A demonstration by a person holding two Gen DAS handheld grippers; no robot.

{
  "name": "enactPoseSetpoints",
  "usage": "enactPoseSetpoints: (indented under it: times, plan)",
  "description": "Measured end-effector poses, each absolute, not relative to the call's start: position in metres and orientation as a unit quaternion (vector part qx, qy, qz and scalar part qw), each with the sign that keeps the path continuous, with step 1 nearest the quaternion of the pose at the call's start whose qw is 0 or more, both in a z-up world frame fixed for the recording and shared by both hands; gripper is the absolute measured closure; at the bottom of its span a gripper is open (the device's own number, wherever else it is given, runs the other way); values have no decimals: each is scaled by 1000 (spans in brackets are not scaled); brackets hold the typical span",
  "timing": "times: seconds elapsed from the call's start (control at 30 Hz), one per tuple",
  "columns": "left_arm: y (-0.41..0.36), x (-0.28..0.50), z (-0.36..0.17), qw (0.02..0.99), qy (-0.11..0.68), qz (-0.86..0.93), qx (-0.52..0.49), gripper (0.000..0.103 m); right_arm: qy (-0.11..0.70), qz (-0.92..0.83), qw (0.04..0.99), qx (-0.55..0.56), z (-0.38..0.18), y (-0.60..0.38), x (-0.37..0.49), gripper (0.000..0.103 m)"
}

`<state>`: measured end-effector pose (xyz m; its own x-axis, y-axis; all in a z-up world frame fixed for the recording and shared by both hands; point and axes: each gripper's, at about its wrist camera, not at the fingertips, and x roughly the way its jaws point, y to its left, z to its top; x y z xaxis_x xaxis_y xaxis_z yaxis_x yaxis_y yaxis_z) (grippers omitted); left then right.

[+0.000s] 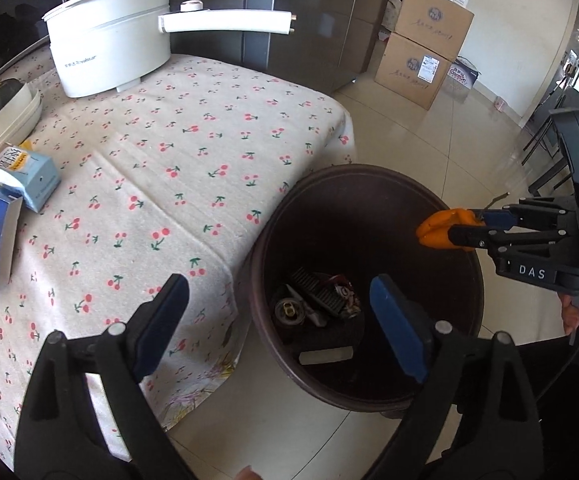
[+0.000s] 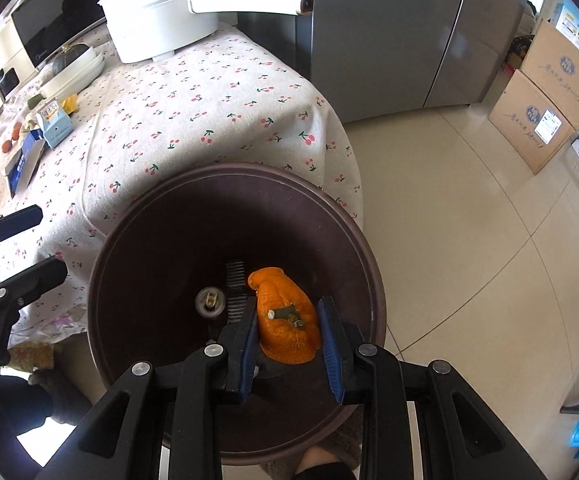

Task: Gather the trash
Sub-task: 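Carry the red can and orange pepper over the bin and open both grippers, then grasp the white snack wrapper with the left gripper while the right gripper approaches the blue box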

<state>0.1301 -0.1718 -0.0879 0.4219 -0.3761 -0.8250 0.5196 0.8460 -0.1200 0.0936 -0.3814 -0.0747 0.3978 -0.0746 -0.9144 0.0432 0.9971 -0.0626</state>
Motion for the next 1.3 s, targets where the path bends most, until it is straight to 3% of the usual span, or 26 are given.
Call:
enactPoseSetpoints:
  times: [0.3,0.43,0.47,1.3]
  plan:
    - [-130,137,-81,850,474,-226,51,8,554,-21,832,-16,-78,-367,98,70]
    - [-115,139,-78,854,474,-211,41,8,550,-16,835,5,-74,-365,100,34]
    - [-111,140,-77,855,474,-208,38,8,546,-18,838,6,-73,-364,100,33]
    - [3,170,-37,886,448,-115,-12,8,526,23,850,-26,-43,-297,137,24]
